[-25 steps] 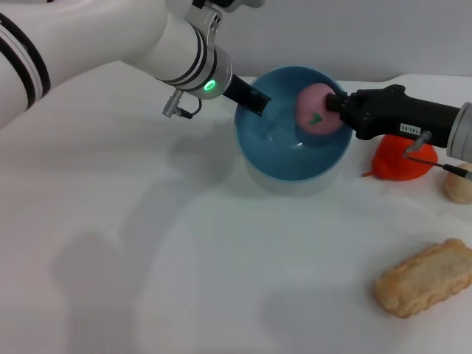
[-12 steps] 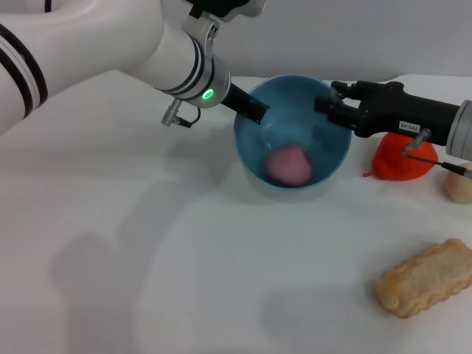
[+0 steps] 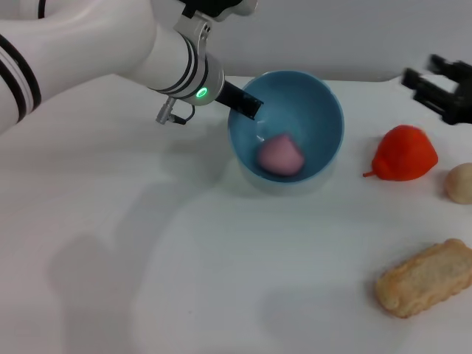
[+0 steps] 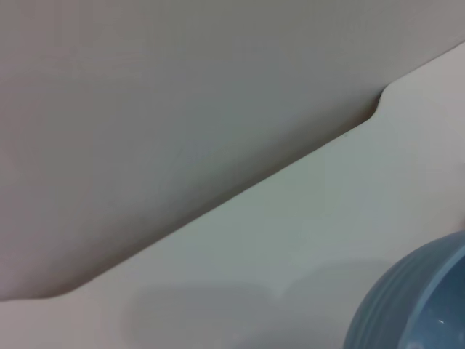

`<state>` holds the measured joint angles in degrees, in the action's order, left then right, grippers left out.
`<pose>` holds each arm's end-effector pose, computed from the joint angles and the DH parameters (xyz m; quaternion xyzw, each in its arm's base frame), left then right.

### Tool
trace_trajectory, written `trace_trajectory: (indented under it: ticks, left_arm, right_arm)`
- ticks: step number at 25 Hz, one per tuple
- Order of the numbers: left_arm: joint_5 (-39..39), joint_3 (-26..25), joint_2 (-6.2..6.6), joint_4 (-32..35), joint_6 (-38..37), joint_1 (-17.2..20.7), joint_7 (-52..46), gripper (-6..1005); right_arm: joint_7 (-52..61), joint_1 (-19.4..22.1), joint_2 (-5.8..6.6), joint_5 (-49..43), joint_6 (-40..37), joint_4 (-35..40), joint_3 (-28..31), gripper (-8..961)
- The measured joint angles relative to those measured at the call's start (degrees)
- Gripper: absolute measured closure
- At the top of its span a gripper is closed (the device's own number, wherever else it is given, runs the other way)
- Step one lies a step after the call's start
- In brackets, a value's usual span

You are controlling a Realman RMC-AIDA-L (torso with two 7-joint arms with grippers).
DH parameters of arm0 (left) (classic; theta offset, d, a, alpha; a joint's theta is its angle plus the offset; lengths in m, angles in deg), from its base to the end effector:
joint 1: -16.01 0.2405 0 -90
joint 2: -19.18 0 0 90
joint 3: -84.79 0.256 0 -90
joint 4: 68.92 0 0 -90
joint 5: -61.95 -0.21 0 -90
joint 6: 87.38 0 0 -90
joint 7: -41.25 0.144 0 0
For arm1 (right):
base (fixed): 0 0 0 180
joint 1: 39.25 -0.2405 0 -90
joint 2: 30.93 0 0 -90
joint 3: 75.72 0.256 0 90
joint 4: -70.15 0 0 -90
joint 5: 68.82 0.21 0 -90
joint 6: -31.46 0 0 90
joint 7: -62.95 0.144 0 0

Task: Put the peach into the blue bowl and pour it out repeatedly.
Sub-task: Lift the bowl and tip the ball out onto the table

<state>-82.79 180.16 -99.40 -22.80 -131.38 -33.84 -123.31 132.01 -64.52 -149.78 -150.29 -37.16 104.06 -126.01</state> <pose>-0.1539 0.4357 -0.0785 -0.8848 -0.3386 0.0607 0.3143 0.2778 0.3634 0.0190 -0.8460 0.2447 0.3325 0.3373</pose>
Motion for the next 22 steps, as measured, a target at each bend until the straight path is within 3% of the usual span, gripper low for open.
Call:
trace_trajectory:
  ticks: [5, 11, 17, 22]
  left_arm:
    - [-0.4, 0.0, 0.01, 0.0, 1.7, -0.1, 0.2, 998]
    - [-2.0, 2.3, 0.00, 1.0, 5.0, -0.4, 0.6, 998]
    - [-5.4, 6.8, -0.39, 3.0, 7.7, -2.1, 1.7, 998]
    - [-7.0, 13.0, -0.43, 7.2, 10.4, -2.4, 1.8, 999]
  right_arm:
    - [-4.6, 4.0, -0.09, 0.1, 1.7, 1.0, 2.7, 346]
    - [-15.4, 5.5, -0.28, 4.2, 5.1, -5.2, 5.7, 286]
    - [-25.8, 5.9, -0.24, 14.2, 4.7, -13.7, 6.9, 279]
    - [-27.5, 6.5, -0.15, 17.3, 4.6, -15.9, 7.0, 278]
